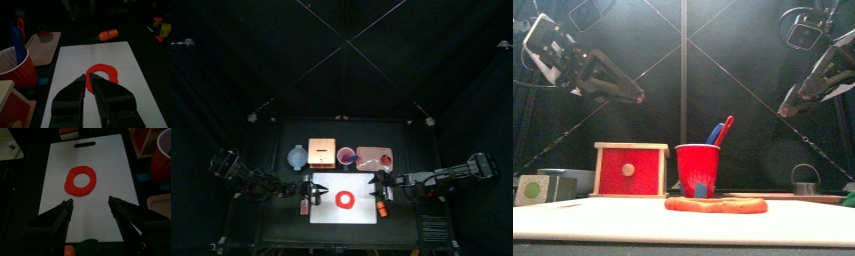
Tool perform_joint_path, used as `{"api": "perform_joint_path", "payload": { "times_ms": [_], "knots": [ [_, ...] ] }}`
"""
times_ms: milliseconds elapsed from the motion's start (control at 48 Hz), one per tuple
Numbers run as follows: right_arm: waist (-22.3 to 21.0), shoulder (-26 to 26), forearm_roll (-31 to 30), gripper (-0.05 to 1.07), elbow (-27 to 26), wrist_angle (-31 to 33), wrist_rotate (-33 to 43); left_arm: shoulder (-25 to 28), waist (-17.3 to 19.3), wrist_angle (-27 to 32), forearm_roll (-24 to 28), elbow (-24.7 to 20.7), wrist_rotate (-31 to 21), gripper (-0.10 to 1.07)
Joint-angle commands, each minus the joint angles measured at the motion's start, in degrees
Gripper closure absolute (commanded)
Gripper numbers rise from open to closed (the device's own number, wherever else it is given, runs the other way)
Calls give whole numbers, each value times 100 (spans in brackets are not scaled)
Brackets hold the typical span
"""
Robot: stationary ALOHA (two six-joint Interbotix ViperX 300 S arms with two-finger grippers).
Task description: Place excess dough into bowl
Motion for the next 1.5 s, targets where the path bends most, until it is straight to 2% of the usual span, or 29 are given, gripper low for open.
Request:
{"api": "perform_joint_path", "payload": {
  "times_ms": [0,271,500,708,854,1083,1271,1479],
  "knots": [
    [0,-26,18,12,-79,-53,0,-9,18,-53,0,-105,0,39],
    [-18,-26,9,12,-149,-53,-9,114,26,-9,176,-378,9,39],
    [-62,-26,35,12,-105,-53,0,844,281,255,264,-888,97,37],
    [-53,-26,35,12,-53,-35,0,1380,606,879,527,-1573,105,21],
    [-53,-70,35,12,26,-18,0,1652,738,1099,756,-1951,141,10],
    [-18,-185,35,12,88,149,0,2083,870,1433,1002,-2531,141,7],
    [-18,-352,0,12,88,448,-9,2399,1099,2153,1477,-2769,123,8],
    [-26,-457,0,12,88,633,0,2268,1441,3270,2118,-2918,88,8]
  ]
}}
